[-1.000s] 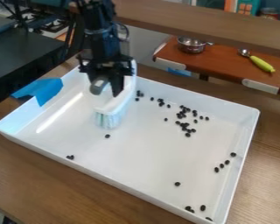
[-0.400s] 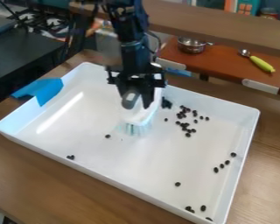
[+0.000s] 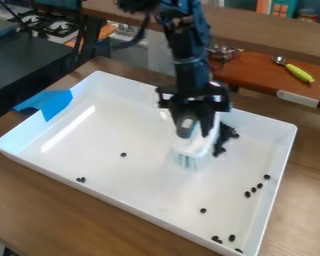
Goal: Sweep into pile
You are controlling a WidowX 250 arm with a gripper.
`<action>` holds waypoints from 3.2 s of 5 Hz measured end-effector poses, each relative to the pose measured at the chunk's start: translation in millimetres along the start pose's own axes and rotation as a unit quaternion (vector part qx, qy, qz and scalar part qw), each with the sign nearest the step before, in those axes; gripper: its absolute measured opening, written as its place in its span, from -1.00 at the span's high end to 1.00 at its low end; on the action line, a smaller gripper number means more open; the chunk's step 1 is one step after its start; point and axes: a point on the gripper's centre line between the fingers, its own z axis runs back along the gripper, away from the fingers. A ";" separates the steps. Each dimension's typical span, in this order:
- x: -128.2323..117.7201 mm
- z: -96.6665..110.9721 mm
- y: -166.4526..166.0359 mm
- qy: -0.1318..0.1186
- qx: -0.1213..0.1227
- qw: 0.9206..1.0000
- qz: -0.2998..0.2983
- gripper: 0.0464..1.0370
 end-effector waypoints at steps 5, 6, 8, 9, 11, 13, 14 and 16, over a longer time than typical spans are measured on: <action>-11.8 -18.5 -72.9 0.027 -0.034 0.999 -0.033 0.10; -19.3 -7.2 -73.4 0.045 -0.047 0.997 -0.043 0.10; -11.0 80.9 -31.6 -0.001 -0.109 0.994 -0.027 0.10; -15.1 113.9 6.0 -0.021 -0.114 0.993 -0.028 0.10; -17.8 132.1 99.7 -0.066 -0.049 0.996 -0.036 0.10; -31.4 122.6 178.7 -0.063 0.009 0.997 -0.047 0.10; -45.1 100.6 189.1 -0.041 0.029 0.997 -0.062 0.10; -69.9 67.3 191.7 -0.012 0.032 0.997 -0.072 0.10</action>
